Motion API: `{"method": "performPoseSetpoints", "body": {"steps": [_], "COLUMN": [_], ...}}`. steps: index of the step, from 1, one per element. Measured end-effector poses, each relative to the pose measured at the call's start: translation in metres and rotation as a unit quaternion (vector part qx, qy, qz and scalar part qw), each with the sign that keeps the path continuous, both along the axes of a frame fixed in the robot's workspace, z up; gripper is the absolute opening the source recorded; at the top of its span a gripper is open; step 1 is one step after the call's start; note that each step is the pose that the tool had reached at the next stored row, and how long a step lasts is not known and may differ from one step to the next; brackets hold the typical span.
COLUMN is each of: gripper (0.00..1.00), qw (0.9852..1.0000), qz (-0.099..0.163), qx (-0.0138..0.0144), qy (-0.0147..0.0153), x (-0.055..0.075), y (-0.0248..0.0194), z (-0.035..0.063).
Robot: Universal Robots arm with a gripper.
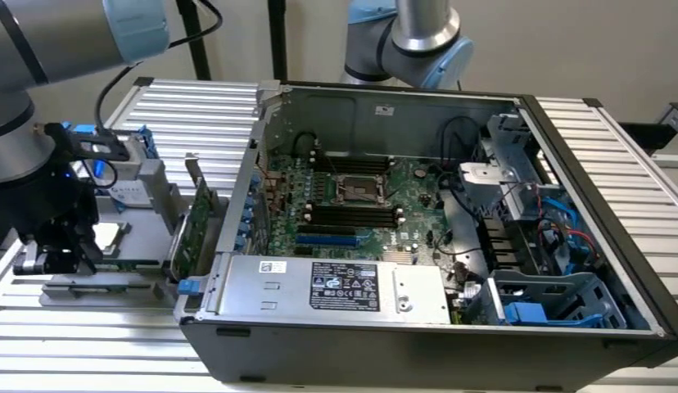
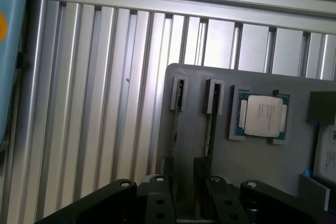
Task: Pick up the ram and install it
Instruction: 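Pick up the ram and move it above insertion slot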
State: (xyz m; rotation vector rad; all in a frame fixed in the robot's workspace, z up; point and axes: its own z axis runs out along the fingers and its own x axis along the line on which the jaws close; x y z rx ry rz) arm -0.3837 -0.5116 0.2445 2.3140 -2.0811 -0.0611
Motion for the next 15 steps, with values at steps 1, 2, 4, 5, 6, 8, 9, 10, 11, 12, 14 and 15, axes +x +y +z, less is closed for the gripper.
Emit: {"method": "performPoseSetpoints", "body": {"steps": [1,2,4,5,6,8,9,10,11,12,14,15], "gripper": [0.0,0.0,0.0,0.0,1.0,1.0,1.0,1.0,1.0,1.0,1.0,1.0], "qw": [1.0,1.0,1.0,1.0,1.0,1.0,1.0,1.0,1.0,1.0,1.0,1.0], "qz": [0.0,0.0,0.0,0.0,0.0,0.0,0.0,0.0,0.0,0.0,0.0,0.0], "qx": [0.0,0.0,0.0,0.0,0.0,0.0,0.0,0.0,0.0,0.0,-0.0001,0.0], "qy": [0.0001,0.0,0.0001,0.0001,0.0,0.0001,0.0,0.0,0.0,0.0001,0.0001,0.0001], "x": [0.0,0.0,0.0,0.0,0.0,0.0,0.0,0.0,0.0,0.0,0.0,0.0], "y": [-0.0003,-0.0005,-0.0009,-0.0011,-0.0012,-0.0016,-0.0018,-0.002,-0.0023,-0.0027,-0.0036,-0.004], "z": [-0.0016,-0.0036,-0.0072,-0.009,-0.0108,-0.0145,-0.0164,-0.0182,-0.0201,-0.0217,-0.0254,-0.0272]}}
